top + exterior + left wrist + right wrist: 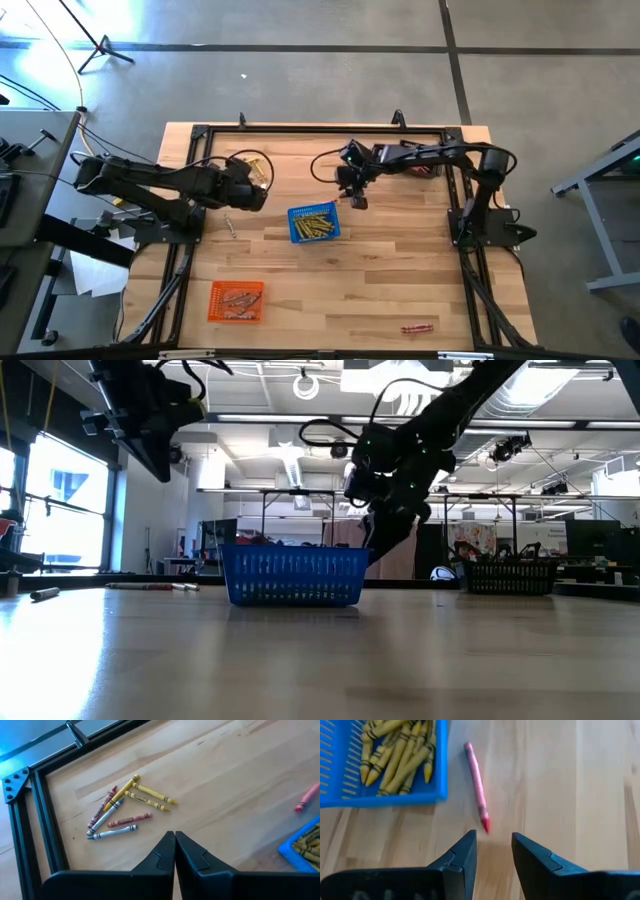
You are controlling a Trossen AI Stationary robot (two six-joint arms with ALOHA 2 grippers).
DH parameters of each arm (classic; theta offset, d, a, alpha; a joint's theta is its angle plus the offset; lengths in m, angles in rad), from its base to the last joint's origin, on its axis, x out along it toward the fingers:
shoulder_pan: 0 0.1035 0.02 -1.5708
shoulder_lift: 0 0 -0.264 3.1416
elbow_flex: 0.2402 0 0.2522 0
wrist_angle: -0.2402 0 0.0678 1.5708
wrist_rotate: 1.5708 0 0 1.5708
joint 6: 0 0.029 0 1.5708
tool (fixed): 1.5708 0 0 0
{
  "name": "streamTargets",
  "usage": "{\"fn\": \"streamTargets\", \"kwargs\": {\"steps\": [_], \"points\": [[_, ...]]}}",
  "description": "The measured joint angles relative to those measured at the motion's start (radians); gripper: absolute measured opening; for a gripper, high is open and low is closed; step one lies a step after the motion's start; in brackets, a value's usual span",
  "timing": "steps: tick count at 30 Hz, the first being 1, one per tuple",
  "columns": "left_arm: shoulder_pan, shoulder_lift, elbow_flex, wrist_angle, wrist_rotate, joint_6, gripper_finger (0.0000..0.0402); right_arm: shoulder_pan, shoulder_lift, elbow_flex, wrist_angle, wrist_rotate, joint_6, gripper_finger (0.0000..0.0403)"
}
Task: Sort crayons
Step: Put the red crayon into the black basket
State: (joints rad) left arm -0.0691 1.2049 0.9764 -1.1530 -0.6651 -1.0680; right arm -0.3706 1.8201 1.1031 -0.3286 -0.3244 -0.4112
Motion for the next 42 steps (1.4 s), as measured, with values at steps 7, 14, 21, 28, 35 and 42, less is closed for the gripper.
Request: {"fn": "streamTargets", "kwargs": {"steps": [7,14,21,28,35,42], "points": [[0.045,0.000,0.000,0.011,0.018,0.023,0.0000,-0.033,0.002,-0.058,0.097,-0.067,-0.100,0.0110],[0.058,0.000,0.000,0.015,0.051,0.057,0.0000,0.010,0.002,-0.113,0.204,-0.069,-0.149,0.0110],[0.058,0.000,0.000,0.017,0.055,0.078,0.0000,0.041,0.011,-0.124,0.269,-0.013,-0.207,0.0110],[0.058,0.000,0.000,0.023,0.055,0.078,0.0000,0.044,0.075,-0.124,0.317,-0.006,-0.220,0.0110],[0.058,0.001,0.000,0.026,0.054,0.078,0.0000,0.046,0.119,-0.122,0.391,-0.019,-0.216,0.0110],[0.058,0.001,0.000,0.030,0.036,0.077,0.0001,0.045,0.146,-0.119,0.408,0.002,-0.147,0.0077]]}}
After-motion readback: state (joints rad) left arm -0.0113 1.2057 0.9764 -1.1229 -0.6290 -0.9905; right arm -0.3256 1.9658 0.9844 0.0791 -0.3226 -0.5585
